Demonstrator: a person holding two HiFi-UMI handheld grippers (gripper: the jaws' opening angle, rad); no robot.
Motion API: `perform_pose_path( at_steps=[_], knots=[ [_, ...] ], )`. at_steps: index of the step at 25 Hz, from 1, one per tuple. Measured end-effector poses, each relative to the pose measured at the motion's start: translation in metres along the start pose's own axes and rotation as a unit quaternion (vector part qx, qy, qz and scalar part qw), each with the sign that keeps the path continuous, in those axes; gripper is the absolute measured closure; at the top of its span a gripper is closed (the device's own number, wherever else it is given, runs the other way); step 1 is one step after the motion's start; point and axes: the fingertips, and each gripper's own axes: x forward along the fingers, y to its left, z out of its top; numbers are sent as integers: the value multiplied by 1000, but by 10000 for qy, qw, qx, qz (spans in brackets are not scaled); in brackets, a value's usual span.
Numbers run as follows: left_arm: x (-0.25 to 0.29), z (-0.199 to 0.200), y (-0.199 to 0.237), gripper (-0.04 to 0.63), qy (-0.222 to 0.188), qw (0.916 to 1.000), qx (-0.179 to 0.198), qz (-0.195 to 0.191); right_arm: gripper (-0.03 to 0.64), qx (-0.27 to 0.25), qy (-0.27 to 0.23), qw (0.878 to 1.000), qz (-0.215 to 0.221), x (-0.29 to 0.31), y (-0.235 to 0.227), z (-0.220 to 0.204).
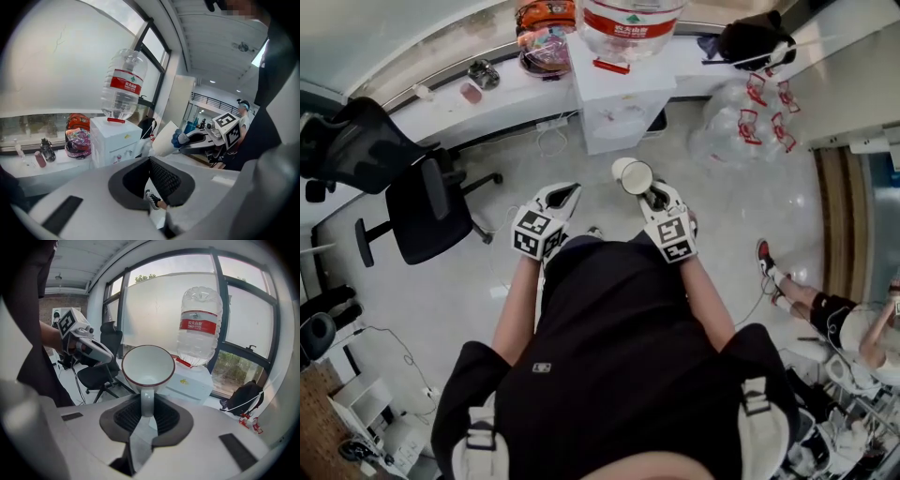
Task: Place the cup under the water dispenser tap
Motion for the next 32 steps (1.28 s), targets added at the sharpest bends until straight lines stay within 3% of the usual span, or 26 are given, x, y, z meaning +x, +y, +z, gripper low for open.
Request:
perform_pose_path(
  at_steps=[9, 17, 32],
  knots=[
    [40, 24, 7, 597, -5, 9989, -257, 384, 566, -273, 40, 9985, 464, 21, -53, 6],
    [90, 51, 9, 597, 123, 9982, -368, 466, 566, -486, 232, 9946, 890, 45, -97, 3],
    [119, 50, 24, 597, 201, 9949, -680, 722, 566, -628, 539, 9873, 1353, 75, -125, -18]
  ],
)
